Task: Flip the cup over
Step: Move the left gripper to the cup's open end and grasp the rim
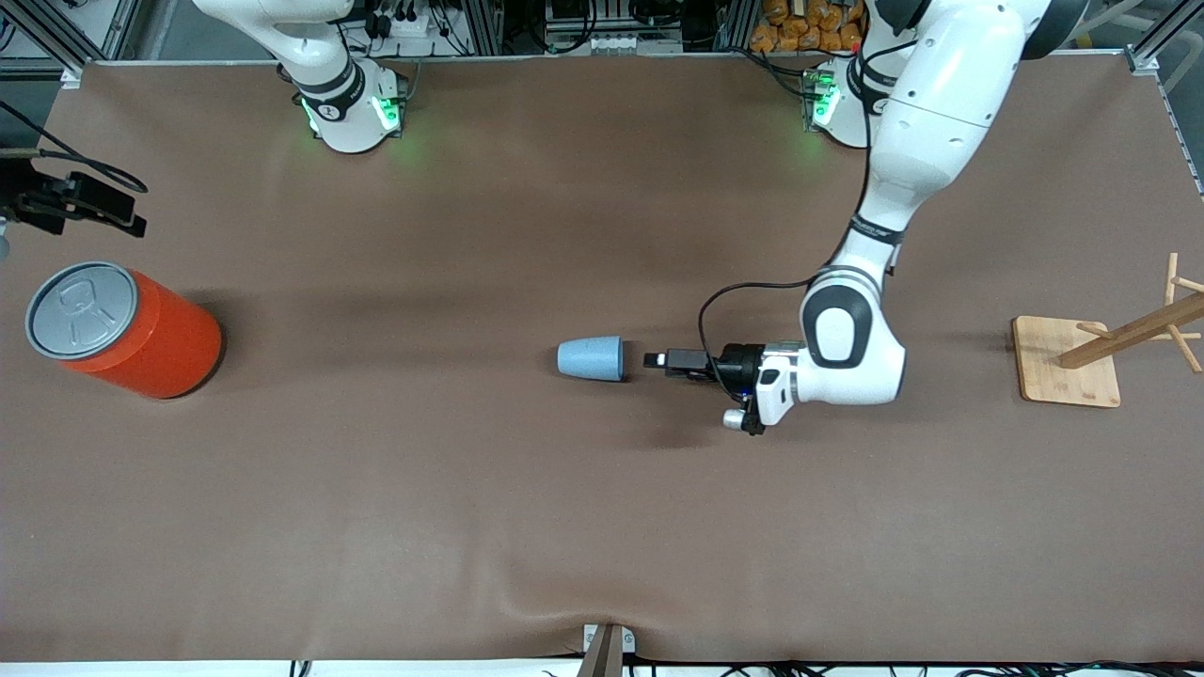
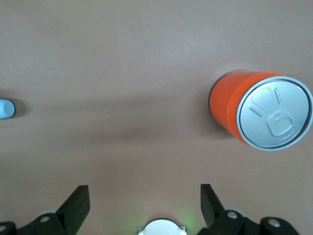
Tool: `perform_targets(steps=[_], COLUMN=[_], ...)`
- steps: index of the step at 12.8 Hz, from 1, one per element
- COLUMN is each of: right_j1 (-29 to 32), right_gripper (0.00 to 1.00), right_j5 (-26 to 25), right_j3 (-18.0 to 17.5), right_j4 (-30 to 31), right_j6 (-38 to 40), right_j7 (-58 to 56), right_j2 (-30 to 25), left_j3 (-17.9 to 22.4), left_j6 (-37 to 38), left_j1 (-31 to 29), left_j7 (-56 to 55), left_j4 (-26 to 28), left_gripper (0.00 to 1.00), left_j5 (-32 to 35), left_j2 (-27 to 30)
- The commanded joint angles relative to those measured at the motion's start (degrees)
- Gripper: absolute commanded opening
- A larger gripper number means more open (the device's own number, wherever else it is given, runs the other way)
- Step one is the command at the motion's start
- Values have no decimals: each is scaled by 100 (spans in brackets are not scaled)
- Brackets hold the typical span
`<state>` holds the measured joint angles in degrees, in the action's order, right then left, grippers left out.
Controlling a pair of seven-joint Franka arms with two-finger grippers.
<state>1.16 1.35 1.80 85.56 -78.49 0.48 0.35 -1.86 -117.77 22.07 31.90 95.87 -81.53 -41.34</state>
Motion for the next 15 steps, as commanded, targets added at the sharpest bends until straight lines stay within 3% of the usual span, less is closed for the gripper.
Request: perform_targets(steps=[1,15], right_j1=[51,59], right_gripper=[100,100], right_j5=[102,5], right_j3=[-31,-40], right_j4=[-127,-251], right_j6=[124,-359], right_j7=[-56,-74], right_j2=[0,132], left_j3=[36,19], left_j6=[-500,-527], left_j1=[490,667], left_j7=[80,650], left_j4=[-243,-262], left_gripper=[100,100], left_j5=[-538,-961], left_j2=[-242,-524])
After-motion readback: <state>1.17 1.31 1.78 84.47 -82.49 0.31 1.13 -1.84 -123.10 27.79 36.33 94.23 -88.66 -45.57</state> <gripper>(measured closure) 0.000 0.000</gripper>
